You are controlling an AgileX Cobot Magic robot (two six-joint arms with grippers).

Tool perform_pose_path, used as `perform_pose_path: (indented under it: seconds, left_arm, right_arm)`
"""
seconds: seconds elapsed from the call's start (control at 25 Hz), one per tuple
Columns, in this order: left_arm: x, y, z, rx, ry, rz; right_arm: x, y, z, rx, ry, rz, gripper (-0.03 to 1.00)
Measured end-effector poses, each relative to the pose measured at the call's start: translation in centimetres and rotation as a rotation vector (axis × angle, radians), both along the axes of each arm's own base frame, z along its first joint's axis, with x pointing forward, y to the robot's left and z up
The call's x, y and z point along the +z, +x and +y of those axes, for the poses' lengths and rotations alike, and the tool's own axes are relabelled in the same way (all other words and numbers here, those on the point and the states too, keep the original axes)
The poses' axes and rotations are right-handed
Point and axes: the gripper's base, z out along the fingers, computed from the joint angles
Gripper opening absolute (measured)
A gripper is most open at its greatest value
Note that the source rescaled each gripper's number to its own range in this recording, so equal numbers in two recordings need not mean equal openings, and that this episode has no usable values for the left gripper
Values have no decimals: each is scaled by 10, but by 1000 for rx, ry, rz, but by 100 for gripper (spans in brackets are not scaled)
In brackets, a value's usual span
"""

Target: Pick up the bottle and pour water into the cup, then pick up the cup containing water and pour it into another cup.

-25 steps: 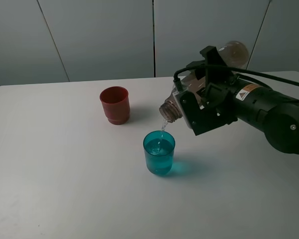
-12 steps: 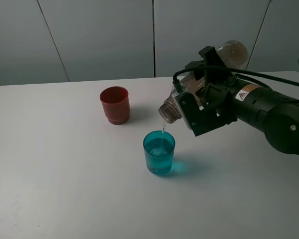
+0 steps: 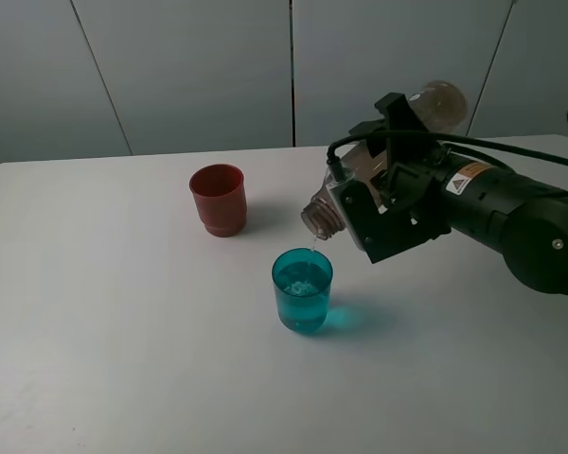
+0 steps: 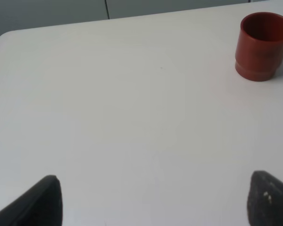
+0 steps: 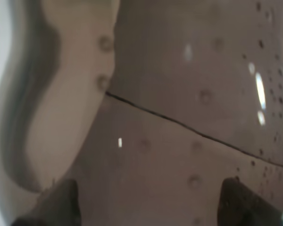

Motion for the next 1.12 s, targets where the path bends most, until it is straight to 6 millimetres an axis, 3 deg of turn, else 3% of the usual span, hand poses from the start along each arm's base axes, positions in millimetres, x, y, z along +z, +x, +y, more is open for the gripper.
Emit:
perform_pose_path:
  seconds: [0.28, 0.4, 0.76, 0.96, 1.12]
  left_arm:
    - [0, 0, 0, 0, 0, 0]
    - [0, 0, 0, 0, 0, 0]
    - [0, 0, 0, 2, -3, 0]
    - [0, 0, 0, 2, -3, 0]
    - [0, 0, 0, 3, -5, 0]
  right_arm:
    - [-2, 0, -2, -24, 11, 32, 0]
    - [-3, 0, -2, -61, 106, 78, 0]
    - [0, 9, 15, -152, 361, 433, 0]
    - [12, 26, 9, -259, 615, 527, 0]
    - [19, 41, -9, -359, 915, 572, 0]
